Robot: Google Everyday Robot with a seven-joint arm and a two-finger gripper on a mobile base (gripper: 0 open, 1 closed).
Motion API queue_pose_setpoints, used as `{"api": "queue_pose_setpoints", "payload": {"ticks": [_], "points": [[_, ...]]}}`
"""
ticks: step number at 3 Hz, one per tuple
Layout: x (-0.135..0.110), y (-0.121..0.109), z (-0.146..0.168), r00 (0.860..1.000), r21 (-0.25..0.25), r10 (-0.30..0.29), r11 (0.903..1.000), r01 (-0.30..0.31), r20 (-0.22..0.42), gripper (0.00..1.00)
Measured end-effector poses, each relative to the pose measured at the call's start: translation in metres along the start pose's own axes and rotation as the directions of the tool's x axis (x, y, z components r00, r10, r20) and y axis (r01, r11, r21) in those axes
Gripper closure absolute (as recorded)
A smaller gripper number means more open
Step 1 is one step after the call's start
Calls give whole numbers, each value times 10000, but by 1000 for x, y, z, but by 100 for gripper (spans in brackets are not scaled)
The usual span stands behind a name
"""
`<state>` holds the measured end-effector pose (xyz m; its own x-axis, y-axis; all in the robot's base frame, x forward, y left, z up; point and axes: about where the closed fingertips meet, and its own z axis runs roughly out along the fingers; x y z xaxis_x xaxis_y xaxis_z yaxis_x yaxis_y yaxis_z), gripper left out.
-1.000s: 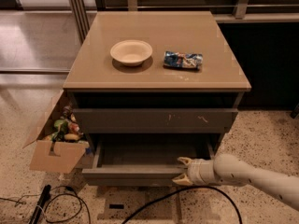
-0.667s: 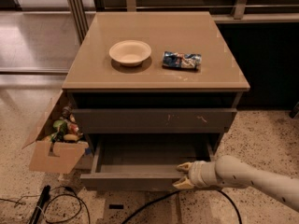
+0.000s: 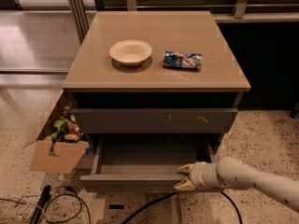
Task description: Open middle drawer
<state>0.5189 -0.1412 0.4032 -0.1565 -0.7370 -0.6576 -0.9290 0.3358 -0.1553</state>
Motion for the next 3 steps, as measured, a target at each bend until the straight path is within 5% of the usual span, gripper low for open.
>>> {"api": "queue_pose_setpoints", "payload": {"ticks": [2, 3], "points": [[0, 6, -2, 10000, 20, 68, 10000, -68, -7, 100], [0, 6, -2, 10000, 19, 68, 10000, -68, -7, 86]]}}
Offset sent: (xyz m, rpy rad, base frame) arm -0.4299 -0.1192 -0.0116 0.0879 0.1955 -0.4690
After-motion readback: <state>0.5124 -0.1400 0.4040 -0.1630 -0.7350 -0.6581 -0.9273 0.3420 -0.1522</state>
